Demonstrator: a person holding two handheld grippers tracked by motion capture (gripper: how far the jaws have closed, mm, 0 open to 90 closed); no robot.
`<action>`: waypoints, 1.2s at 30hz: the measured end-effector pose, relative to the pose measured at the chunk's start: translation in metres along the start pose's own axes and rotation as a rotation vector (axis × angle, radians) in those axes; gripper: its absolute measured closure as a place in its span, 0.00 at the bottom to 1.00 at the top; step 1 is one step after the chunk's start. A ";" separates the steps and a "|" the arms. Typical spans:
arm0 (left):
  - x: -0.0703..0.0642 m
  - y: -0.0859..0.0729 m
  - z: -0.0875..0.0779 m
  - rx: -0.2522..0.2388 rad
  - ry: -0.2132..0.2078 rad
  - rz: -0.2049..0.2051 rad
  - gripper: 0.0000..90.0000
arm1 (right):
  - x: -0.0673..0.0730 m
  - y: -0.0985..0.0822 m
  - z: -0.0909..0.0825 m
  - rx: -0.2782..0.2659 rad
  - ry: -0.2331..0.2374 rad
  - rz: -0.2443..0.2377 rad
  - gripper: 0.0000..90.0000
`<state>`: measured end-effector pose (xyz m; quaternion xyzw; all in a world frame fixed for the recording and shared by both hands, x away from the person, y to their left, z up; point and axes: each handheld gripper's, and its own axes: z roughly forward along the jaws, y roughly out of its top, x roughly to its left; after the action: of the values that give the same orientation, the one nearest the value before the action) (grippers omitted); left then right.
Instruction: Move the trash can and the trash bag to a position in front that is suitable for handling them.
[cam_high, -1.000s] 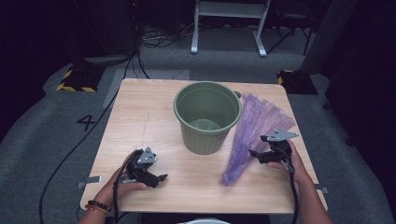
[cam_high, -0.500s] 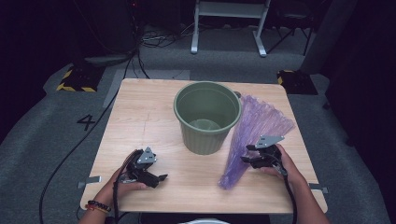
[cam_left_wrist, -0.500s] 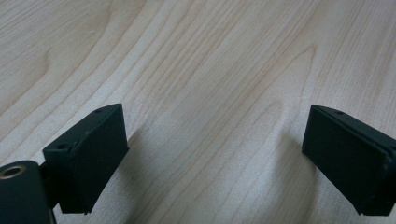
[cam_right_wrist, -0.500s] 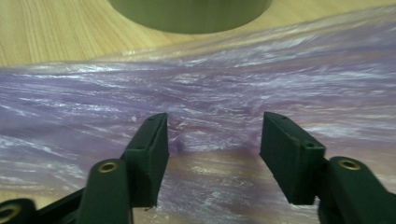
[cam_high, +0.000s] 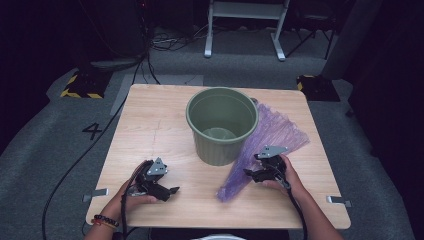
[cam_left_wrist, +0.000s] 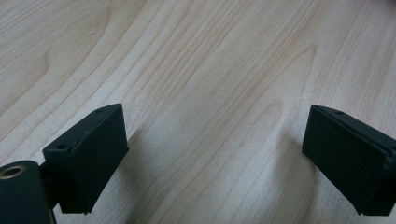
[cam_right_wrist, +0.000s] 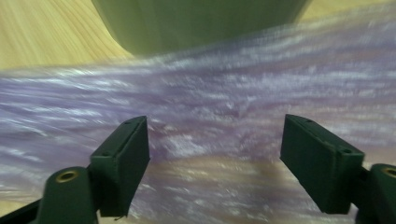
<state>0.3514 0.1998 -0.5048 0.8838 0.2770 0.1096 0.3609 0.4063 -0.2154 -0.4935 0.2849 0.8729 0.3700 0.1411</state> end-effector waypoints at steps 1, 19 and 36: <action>0.000 0.000 0.000 0.000 0.000 0.000 0.07 | 0.000 0.001 -0.002 -0.013 0.000 0.001 0.25; 0.000 0.000 0.000 0.001 0.000 -0.001 0.07 | -0.040 0.000 -0.001 0.036 -0.110 0.061 0.18; 0.000 0.000 0.000 0.001 -0.002 -0.003 0.07 | -0.048 -0.006 0.001 -0.001 -0.040 0.089 0.66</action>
<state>0.3516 0.1997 -0.5047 0.8838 0.2777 0.1080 0.3607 0.4425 -0.2470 -0.4965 0.3307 0.8561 0.3708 0.1421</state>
